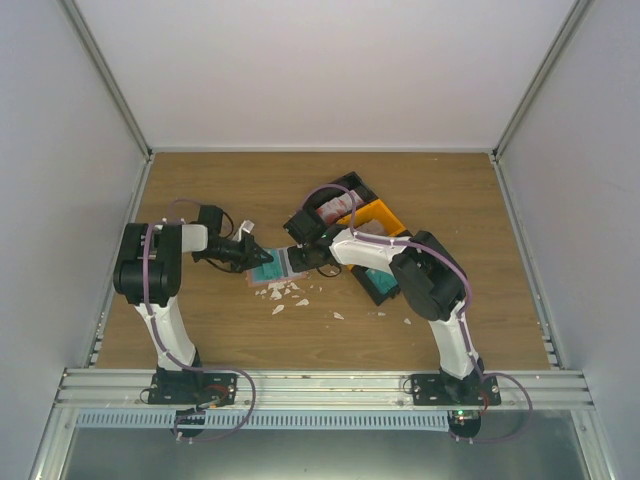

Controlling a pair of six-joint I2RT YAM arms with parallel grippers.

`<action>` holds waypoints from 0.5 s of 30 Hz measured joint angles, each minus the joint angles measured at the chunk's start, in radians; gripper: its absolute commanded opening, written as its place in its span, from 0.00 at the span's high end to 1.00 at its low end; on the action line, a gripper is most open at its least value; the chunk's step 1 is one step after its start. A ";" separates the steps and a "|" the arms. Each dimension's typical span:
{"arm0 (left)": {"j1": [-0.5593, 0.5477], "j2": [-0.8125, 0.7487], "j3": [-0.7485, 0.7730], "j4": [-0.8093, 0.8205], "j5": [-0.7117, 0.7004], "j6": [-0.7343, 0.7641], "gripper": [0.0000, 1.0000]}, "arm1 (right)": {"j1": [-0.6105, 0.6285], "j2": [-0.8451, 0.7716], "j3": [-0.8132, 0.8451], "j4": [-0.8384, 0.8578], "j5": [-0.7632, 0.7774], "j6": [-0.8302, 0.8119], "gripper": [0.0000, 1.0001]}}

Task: Put the credit cards into the card holder
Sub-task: Insert the credit card into the card holder.

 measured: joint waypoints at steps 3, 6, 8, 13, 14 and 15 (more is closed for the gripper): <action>-0.002 0.001 0.002 0.008 0.013 -0.004 1.00 | 0.000 0.000 0.000 0.002 0.000 0.000 0.72; -0.004 0.004 0.010 0.013 0.021 -0.006 1.00 | 0.000 0.001 0.000 0.004 0.000 0.000 0.72; -0.004 0.005 0.011 0.019 0.022 -0.007 1.00 | -0.001 0.001 0.000 0.005 -0.001 0.000 0.72; -0.004 0.005 0.011 0.018 0.006 -0.008 1.00 | -0.001 0.001 0.000 0.006 -0.002 0.000 0.72; -0.004 0.005 0.011 0.018 -0.002 -0.008 1.00 | -0.001 0.001 -0.001 0.006 -0.002 0.000 0.72; -0.004 0.005 0.011 0.017 -0.007 -0.007 1.00 | -0.001 0.001 -0.001 0.007 -0.002 0.000 0.72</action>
